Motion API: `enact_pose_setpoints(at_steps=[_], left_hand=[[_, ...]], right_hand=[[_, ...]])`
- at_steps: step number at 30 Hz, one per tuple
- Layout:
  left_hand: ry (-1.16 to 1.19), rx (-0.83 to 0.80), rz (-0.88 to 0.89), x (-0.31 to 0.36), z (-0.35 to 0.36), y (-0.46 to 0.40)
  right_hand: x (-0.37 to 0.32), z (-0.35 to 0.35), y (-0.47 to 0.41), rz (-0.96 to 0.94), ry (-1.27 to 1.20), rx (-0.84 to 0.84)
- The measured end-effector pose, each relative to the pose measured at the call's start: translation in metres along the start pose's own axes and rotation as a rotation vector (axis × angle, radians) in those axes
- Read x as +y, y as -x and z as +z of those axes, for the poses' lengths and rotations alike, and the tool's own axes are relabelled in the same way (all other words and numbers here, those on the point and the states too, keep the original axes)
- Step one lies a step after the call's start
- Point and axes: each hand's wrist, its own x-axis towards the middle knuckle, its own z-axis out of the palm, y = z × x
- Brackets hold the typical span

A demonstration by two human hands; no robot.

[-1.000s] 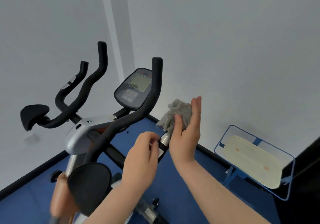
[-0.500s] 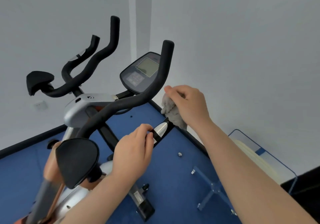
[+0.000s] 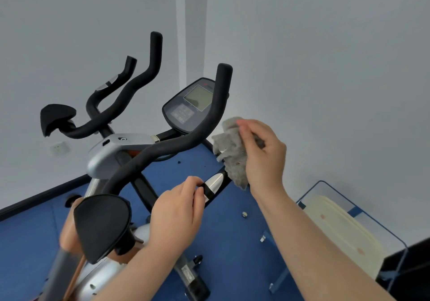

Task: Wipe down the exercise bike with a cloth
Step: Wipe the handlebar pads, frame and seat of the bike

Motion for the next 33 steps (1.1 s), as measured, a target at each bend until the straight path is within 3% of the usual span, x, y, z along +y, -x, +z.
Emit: enact_pose_setpoints(at_steps=[3, 9, 14, 19, 23, 27, 30, 33], left_hand=[[0.004, -0.02, 0.003, -0.001, -0.001, 0.0], [0.014, -0.021, -0.006, -0.001, -0.001, -0.002], [0.098, -0.025, -0.029, -0.005, 0.001, 0.0], [0.148, -0.087, -0.012, -0.005, -0.001, -0.001], [0.189, -0.141, 0.013, -0.008, -0.006, -0.001], [0.228, -0.214, 0.021, -0.008, -0.012, -0.004], [0.225, -0.31, 0.05, -0.012, -0.027, -0.008], [0.109, -0.234, 0.193, -0.022, -0.051, -0.015]], right_hand=[[-0.001, -0.009, 0.014, -0.037, -0.011, 0.189], [0.006, 0.009, 0.06, -0.001, 0.062, 0.085], [0.017, 0.042, 0.104, 0.189, 0.036, 0.131], [0.01, 0.037, 0.065, 0.225, -0.02, 0.21], [0.009, 0.048, 0.101, 0.291, -0.013, 0.202], [0.005, 0.047, 0.094, 0.239, -0.019, 0.209], [0.003, 0.046, 0.083, 0.111, 0.171, 0.194], [0.014, 0.043, 0.098, -0.001, 0.365, 0.101]])
